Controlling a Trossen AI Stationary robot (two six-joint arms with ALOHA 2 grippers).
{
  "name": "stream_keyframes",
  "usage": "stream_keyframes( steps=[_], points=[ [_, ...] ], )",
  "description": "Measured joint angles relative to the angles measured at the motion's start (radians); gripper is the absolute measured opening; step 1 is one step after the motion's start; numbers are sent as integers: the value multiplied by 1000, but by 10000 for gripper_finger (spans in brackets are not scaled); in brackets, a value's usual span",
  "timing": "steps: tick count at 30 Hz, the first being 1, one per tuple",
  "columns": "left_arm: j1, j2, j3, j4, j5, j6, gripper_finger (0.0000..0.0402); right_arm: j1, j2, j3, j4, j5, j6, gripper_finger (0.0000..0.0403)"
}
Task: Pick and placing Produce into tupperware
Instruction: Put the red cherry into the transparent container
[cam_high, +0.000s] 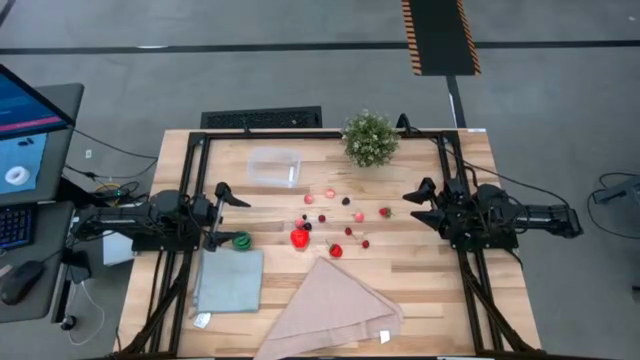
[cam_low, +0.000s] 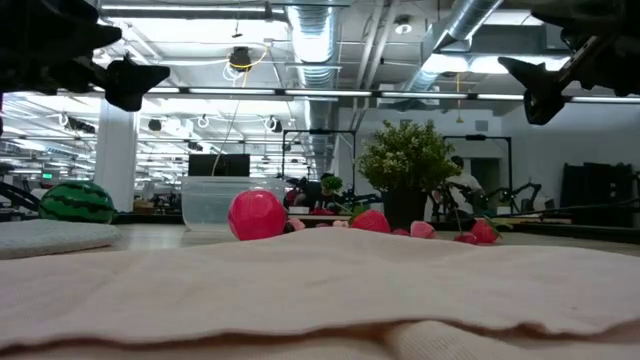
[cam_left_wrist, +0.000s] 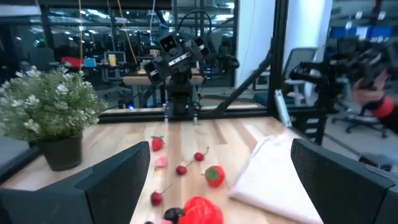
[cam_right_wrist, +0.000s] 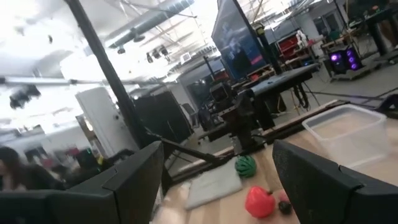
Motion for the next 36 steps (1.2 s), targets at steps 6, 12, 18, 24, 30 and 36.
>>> stream_keyframes(
  steps=[6, 12, 18, 24, 30, 36],
  points=[
    [0, 3, 3, -29, 36, -58, 382, 5, 2, 0, -56, 28, -114, 327],
    [0, 3, -8, -29, -75, -58, 382, 15, 61, 43, -148, 120, -131, 327],
    [0, 3, -8, -43, -131, -59, 382, 58, 246, 140, -194, 176, -132, 327],
    [0, 3, -9, -44, -138, -70, 382, 122, 530, 295, -299, 259, -131, 327],
    [0, 3, -10, -44, -138, -70, 382, 168, 810, 423, -319, 290, -109, 327],
    [0, 3, -11, -45, -139, -70, 382, 184, 1011, 499, -331, 289, -69, 327]
  ],
)
